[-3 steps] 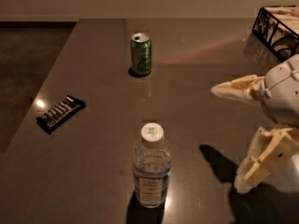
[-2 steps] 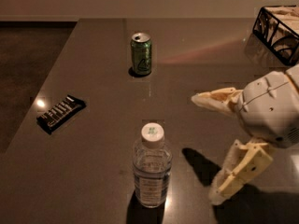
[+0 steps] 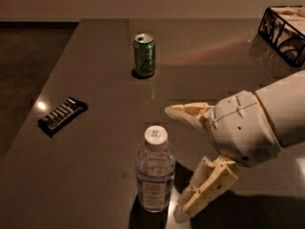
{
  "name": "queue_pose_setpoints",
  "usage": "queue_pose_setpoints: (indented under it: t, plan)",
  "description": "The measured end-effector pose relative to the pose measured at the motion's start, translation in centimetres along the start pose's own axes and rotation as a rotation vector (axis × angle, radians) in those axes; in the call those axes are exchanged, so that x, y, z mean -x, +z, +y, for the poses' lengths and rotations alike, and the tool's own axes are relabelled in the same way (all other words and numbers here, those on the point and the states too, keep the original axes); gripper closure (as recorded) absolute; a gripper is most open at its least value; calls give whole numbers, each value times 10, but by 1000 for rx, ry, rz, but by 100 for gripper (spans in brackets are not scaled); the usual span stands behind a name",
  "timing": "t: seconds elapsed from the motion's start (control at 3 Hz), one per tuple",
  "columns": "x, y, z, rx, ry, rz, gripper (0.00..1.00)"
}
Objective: Knock blue plastic bottle over
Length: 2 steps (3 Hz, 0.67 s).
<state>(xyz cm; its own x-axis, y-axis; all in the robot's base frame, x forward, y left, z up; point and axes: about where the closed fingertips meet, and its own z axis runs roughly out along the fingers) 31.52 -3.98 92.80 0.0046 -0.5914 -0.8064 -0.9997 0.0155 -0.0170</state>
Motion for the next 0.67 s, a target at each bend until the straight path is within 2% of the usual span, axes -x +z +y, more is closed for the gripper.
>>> queue_pose_setpoints:
  t: [0.33,0.67]
  plan:
    - [11,15,14,22,-14,-43,0]
    - [13,27,20,32,-1,-56,15]
